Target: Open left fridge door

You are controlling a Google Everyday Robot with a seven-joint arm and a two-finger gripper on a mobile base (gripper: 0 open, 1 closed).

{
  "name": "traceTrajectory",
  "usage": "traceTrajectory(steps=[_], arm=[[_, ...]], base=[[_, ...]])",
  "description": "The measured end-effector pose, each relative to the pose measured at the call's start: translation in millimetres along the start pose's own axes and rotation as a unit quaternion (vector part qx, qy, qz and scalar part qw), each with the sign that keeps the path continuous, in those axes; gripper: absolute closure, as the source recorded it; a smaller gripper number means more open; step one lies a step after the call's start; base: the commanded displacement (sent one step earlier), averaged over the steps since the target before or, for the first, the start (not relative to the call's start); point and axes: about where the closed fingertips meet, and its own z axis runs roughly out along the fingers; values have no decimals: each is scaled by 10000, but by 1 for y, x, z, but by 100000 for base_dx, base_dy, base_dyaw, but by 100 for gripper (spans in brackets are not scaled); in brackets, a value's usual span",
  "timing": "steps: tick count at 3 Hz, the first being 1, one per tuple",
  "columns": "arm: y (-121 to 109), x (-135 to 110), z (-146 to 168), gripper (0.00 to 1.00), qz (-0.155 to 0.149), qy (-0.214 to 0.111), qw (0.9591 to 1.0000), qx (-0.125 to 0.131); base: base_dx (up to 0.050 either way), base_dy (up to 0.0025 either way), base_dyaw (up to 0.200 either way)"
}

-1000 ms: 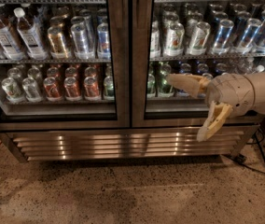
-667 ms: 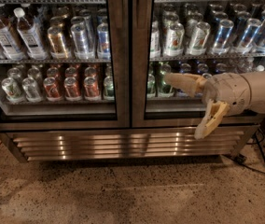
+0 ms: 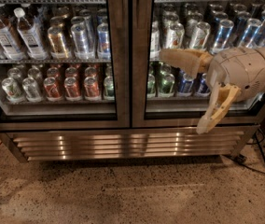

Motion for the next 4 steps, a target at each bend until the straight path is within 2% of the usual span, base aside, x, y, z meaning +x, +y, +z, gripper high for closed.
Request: traceTrajectory(steps=[1,2,3,4], arm=[[0,0,0,0,0,-1,10000,1],[-5,5,3,0,16,-211,9997,135],[-14,16,67,0,143,-251,9996,34],[-14,16,67,0,142,-250,9996,35]], base=[[0,0,0],[0,0,0],[0,0,0],[0,0,0]])
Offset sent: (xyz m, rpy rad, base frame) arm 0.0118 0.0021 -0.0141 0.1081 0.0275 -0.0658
